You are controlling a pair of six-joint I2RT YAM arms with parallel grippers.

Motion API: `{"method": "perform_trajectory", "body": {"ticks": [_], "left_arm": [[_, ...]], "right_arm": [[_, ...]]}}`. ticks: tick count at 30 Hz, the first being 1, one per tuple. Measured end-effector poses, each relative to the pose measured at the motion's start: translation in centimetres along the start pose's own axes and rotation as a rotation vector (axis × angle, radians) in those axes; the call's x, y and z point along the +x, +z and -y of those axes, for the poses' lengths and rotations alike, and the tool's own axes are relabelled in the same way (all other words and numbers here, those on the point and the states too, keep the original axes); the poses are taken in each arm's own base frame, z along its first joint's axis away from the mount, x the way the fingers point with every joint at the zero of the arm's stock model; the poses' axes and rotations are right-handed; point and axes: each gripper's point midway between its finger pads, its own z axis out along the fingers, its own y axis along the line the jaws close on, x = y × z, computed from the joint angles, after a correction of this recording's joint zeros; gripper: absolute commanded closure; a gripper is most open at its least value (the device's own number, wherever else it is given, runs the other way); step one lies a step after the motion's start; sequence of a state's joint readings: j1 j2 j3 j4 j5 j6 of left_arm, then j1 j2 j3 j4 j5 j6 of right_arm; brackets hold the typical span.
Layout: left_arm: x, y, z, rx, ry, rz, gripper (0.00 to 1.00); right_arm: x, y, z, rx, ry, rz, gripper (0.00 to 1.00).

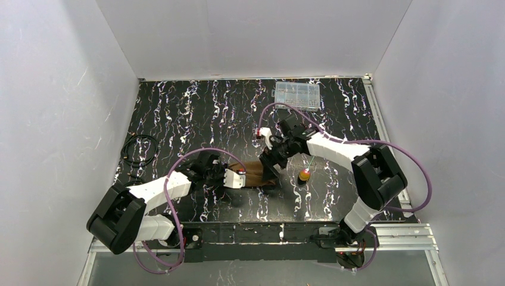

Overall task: Fold the napkin into a case and place the utensils inside
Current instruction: Stuff the top corner of the smaller-rectangle-folded napkin into the folded napkin.

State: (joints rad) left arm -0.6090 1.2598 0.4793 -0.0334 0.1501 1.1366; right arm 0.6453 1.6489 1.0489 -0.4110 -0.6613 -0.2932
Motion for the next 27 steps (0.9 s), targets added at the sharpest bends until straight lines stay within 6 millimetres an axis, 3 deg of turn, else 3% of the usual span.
{"method": "perform_trajectory", "body": {"ticks": [6,8,11,14,15,20,23,27], "left_arm": [[0.0,0.0,0.0,-0.001,-0.002,-0.003,1.0],[0.0,0.0,0.0,-0.001,-0.002,-0.003,1.0],[0.0,0.0,0.0,-0.001,-0.004,-0.003,1.0],[0.0,0.0,0.0,-0.003,-0.006,-0.003,1.0],[0.0,0.0,0.0,-0.003,-0.006,-0.002,1.0],[0.0,0.0,0.0,-0.003,-0.006,-0.003,1.0],[0.0,0.0,0.0,-0.004,-0.006,-0.003,1.0],[0.0,-0.1,0.0,-0.008,-0.005,-0.002,1.0]], "right_arm": [[1.4,1.9,-0.6,-0.03,-0.006,-0.039,0.01],[1.9,2.3,-0.6,-0.027,-0.007,-0.051,0.07],[2.2,2.8,-0.4,-0.006,-0.023,-0.058,0.27],[2.4,3.0,-0.3,0.018,-0.033,-0.056,0.68],[2.4,3.0,-0.3,0.019,-0.034,-0.055,0.76],[1.9,3.0,-0.7,0.005,-0.03,-0.057,0.85],[1.5,3.0,-0.7,0.002,-0.031,-0.056,0.99],[1.5,2.9,-0.7,0.007,-0.023,-0.061,0.99]]}}
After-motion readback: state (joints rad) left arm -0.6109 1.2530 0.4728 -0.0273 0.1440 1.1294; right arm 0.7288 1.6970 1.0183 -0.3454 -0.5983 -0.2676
